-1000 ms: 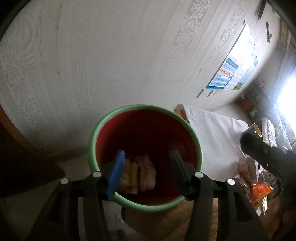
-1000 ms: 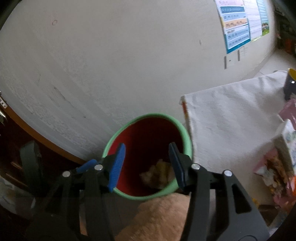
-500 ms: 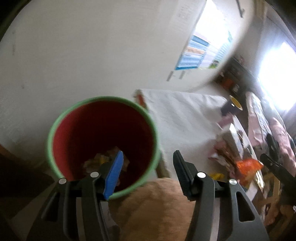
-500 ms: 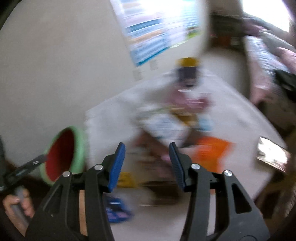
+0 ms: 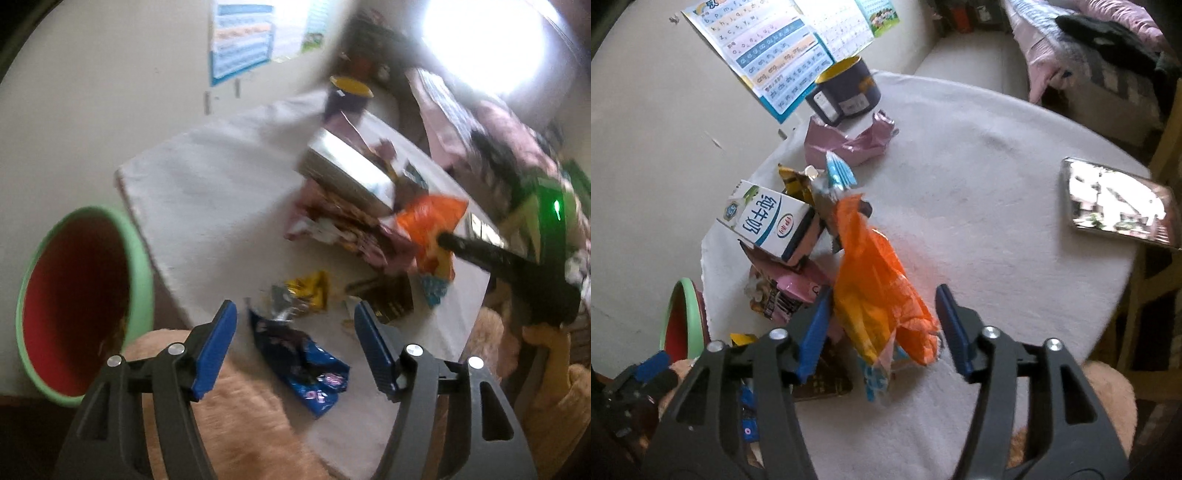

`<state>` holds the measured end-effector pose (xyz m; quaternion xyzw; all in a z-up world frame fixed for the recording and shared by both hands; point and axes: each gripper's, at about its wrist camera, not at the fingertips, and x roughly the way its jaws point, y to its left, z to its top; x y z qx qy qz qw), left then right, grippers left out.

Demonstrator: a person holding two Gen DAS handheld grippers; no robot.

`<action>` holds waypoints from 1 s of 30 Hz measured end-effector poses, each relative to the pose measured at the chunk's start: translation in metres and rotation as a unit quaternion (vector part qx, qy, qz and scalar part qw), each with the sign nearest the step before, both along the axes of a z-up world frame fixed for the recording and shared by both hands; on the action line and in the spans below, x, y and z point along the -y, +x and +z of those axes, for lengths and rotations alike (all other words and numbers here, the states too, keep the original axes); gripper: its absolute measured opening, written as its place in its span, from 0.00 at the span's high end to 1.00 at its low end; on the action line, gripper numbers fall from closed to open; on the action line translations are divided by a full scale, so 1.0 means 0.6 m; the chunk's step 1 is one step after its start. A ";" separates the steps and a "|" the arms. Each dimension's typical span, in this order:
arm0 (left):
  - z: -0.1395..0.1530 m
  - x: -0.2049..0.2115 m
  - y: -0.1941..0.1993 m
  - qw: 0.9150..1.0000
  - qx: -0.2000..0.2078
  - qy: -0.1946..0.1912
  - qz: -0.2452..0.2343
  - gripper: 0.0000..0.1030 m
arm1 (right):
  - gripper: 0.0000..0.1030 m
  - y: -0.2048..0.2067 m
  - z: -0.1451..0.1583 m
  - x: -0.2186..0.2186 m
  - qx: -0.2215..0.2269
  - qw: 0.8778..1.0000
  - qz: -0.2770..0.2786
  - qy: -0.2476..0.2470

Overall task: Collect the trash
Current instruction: 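Grasp the blue snack wrapper with the left gripper while the right gripper grasps the orange bag, then lift the blue snack wrapper with the left gripper toward the bin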

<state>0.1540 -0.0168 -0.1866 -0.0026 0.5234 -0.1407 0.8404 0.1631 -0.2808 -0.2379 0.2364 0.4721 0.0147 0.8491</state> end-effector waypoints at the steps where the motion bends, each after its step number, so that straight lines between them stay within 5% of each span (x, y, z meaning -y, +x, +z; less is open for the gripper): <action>1: -0.007 0.008 0.005 1.000 -0.007 0.003 -0.005 0.39 | 0.45 0.002 -0.005 -0.001 -0.001 1.000 0.003 0.004; 12: -0.082 0.054 0.054 0.996 -0.062 0.065 -0.022 0.41 | 0.56 -0.010 -0.005 -0.014 0.020 0.999 0.025 -0.006; 16: -0.100 0.037 0.068 0.995 -0.085 0.052 0.001 0.63 | 0.56 -0.013 -0.008 -0.007 0.021 1.000 0.020 0.003; 22: -0.070 0.014 0.063 0.998 -0.055 0.019 0.022 0.84 | 0.55 -0.012 -0.009 -0.009 0.023 1.000 0.021 0.001; 30: -0.011 -0.021 0.041 0.998 -0.012 -0.018 0.057 0.87 | 0.55 -0.013 -0.009 -0.010 0.023 1.000 0.020 -0.002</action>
